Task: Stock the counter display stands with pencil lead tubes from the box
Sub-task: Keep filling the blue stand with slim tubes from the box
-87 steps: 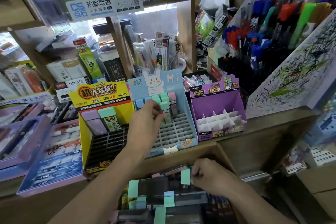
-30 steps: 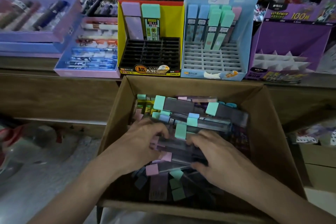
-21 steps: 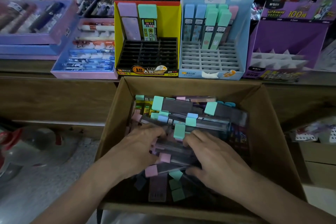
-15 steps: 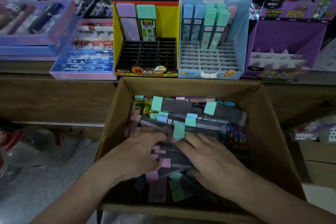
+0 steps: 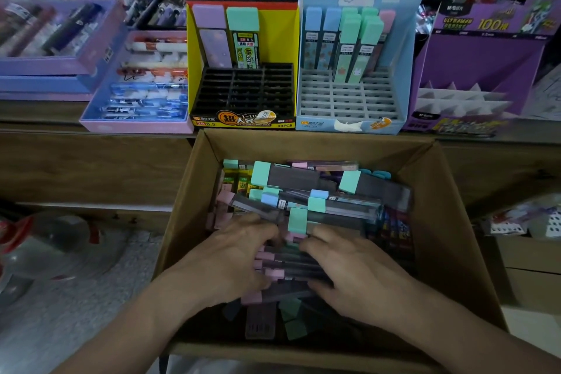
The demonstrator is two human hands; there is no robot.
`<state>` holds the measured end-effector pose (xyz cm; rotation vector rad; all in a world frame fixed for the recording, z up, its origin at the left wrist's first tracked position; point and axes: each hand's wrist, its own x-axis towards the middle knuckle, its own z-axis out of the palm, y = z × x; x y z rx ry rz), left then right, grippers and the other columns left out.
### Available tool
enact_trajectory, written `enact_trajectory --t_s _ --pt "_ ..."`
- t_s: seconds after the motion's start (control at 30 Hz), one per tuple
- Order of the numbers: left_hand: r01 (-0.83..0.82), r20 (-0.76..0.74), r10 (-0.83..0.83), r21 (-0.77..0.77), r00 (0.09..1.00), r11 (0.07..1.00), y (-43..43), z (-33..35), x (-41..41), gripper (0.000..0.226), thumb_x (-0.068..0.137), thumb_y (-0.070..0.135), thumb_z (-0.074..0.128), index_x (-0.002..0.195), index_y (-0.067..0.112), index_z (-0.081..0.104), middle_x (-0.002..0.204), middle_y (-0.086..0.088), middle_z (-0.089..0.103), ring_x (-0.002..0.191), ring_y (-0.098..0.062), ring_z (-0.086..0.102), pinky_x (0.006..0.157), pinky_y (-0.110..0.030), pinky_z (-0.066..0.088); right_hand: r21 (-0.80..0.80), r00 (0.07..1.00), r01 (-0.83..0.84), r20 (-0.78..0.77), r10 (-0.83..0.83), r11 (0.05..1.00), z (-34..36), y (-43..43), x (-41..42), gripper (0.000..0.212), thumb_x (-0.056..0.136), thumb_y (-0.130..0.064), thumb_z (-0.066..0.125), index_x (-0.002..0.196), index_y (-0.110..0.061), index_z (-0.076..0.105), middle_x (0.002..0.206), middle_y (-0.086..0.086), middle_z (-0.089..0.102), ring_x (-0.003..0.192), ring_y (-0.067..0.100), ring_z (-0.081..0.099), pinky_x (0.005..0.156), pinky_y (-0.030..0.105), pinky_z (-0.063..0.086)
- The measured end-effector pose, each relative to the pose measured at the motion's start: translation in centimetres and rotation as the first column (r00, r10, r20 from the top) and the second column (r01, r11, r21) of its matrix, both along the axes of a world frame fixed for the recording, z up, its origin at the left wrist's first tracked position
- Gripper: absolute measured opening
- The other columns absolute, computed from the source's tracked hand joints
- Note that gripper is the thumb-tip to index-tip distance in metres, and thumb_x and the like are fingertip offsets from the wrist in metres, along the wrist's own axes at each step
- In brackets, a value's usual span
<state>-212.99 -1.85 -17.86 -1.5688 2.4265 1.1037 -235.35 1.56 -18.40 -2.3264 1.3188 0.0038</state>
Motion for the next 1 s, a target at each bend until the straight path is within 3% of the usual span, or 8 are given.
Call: enact_trajectory --t_s 0.13,0.23,0.33,0.53,0.63,0.87,0.93,1.0 --pt "-0.016 -0.066 0.017 0.004 0.998 1.000 0.0 0.4 0.2 0.039 0.076 0.032 0.078 0.093 0.056 0.051 0.109 0.032 0.045 0.109 0.008 0.048 0.076 -0.014 0.045 0.086 0.996 0.048 0.076 -0.054 0.995 0.5 -0.3 -0.2 0.023 0.089 -0.041 0.070 0.109 -0.032 0.062 0.105 -0.017 0.050 0.095 0.004 0.053 0.080 0.027 0.053" --pt "-0.100 -0.211 0.138 0.183 0.968 0.978 -0.8 1.0 0.7 0.033 0.074 0.029 0.079 0.098 0.047 0.063 0.099 0.023 0.066 0.091 0.007 0.065 0.069 -0.021 0.055 0.201 0.968 0.131 0.186 -0.169 0.971 1.4 -0.9 -0.9 0.022 0.083 -0.043 0.076 0.100 -0.034 0.065 0.095 -0.016 0.057 0.083 0.003 0.058 0.071 0.030 0.056" --pt "-0.181 -0.377 0.296 0.311 0.878 0.933 -1.6 1.8 1.1 0.038 0.075 0.029 0.082 0.108 0.038 0.067 0.098 0.008 0.074 0.089 -0.006 0.071 0.077 -0.027 0.059 0.310 0.882 0.191 0.361 -0.302 0.931 2.1 -1.5 -1.6 0.021 0.081 -0.043 0.081 0.097 -0.032 0.070 0.086 -0.010 0.066 0.074 0.007 0.064 0.062 0.026 0.054" --pt "-0.295 -0.546 0.626 0.575 0.557 0.763 -1.6 2.8 -0.3 0.031 0.075 0.025 0.083 0.106 0.024 0.075 0.102 -0.004 0.078 0.092 -0.017 0.073 0.076 -0.023 0.057 0.515 0.666 0.212 0.546 -0.508 0.831 3.2 -1.9 -1.2 0.028 0.080 -0.048 0.082 0.101 -0.029 0.076 0.093 -0.004 0.076 0.086 0.020 0.071 0.079 0.043 0.056" --pt "-0.236 -0.538 0.693 0.681 0.481 0.693 -0.9 3.1 -2.2 0.033 0.081 0.030 0.081 0.110 0.015 0.076 0.112 -0.010 0.076 0.107 -0.027 0.072 0.092 -0.038 0.059 0.535 0.565 0.234 0.605 -0.561 0.812 3.6 -2.1 -0.5 0.026 0.078 -0.043 0.084 0.096 -0.026 0.076 0.090 0.001 0.076 0.079 0.018 0.069 0.074 0.039 0.054" --pt "-0.272 -0.543 0.797 0.751 0.265 0.602 -1.2 3.9 -5.9 0.025 0.095 0.029 0.064 0.111 0.012 0.073 0.113 -0.023 0.073 0.108 -0.036 0.070 0.096 -0.056 0.054 0.491 0.510 0.299 0.642 -0.572 0.818 4.9 -3.2 -0.2 0.031 0.074 -0.044 0.085 0.098 -0.027 0.074 0.092 0.000 0.077 0.084 0.015 0.072 0.082 0.040 0.058" --pt "-0.316 -0.577 0.771 0.703 0.269 0.637 -1.5 4.1 -6.5 0.020 0.100 0.025 0.058 0.103 0.016 0.075 0.102 -0.021 0.076 0.091 -0.030 0.072 0.087 -0.056 0.058 0.499 0.472 0.286 0.670 -0.573 0.818 5.4 -3.8 -0.5 0.025 0.079 -0.040 0.079 0.096 -0.022 0.076 0.091 0.003 0.077 0.086 0.017 0.072 0.086 0.038 0.057" --pt "-0.347 -0.615 0.730 0.643 0.298 0.683 -1.8 4.5 -7.0 0.023 0.102 0.024 0.054 0.099 0.024 0.077 0.083 -0.008 0.078 0.073 -0.016 0.072 0.063 -0.034 0.061 0.497 0.427 0.315 0.687 -0.588 0.809 5.7 -4.5 -0.7 0.014 0.090 -0.034 0.074 0.090 -0.020 0.077 0.084 0.002 0.077 0.080 0.013 0.071 0.078 0.023 0.055"
